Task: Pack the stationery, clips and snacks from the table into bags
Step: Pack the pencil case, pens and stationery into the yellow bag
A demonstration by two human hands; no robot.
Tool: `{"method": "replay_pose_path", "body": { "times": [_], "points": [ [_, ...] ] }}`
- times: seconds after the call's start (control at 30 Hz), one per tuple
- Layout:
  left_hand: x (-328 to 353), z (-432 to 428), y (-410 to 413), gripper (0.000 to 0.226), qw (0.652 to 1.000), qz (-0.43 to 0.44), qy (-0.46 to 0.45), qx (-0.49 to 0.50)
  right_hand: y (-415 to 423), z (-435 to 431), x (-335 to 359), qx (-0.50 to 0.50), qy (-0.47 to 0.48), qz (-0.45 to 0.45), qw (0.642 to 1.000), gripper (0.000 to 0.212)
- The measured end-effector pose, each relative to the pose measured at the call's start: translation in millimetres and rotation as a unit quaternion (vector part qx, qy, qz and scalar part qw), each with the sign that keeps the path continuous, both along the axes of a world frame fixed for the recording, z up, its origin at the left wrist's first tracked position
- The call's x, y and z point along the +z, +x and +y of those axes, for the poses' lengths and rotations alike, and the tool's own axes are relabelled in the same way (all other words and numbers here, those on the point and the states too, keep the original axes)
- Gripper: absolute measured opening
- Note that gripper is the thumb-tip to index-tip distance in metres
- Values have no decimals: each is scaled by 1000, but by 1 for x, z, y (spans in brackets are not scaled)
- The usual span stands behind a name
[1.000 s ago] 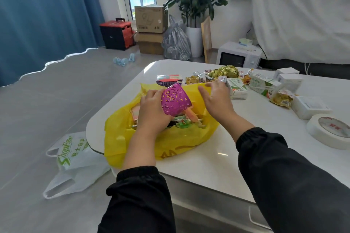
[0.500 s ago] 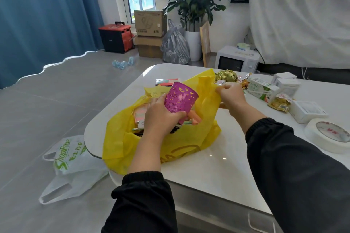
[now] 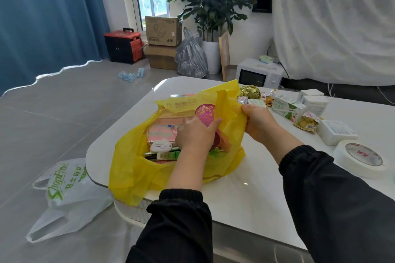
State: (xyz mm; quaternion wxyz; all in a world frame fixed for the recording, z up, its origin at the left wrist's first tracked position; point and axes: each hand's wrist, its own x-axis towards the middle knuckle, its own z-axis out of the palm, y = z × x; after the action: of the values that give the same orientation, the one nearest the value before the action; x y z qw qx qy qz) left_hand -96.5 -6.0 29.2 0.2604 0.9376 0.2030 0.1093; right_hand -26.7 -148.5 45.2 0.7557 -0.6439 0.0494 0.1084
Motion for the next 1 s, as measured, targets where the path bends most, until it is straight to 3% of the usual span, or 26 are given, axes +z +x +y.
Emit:
{"method": "replay_pose_path", "body": {
  "times": [0.17,0.3,0.43,0.57,0.7,1.0],
  "points": [
    [-5,14,-1,63,975,-5,-188,-115,6,7,7,-10,-39,-10,999,14],
    [-11,18,-3,65,967,-15,-217,-133,8,11,13,-45,-86,20,995,13],
    [-12,18,-7,64,956,-53,-265,-118,2,5,2,-15,-105,77,991,34],
    [-16,26,-10,61,940,-39,-297,-163,-10,8,-9,78,-73,73,992,20],
    [-20,36,-15,53,922,-39,-343,-177,-15,18,-12,84,-108,76,988,47],
    [-16,46,-17,48,935,-72,-325,-120,-20,23,-1,26,-217,-51,975,47]
  ]
}}
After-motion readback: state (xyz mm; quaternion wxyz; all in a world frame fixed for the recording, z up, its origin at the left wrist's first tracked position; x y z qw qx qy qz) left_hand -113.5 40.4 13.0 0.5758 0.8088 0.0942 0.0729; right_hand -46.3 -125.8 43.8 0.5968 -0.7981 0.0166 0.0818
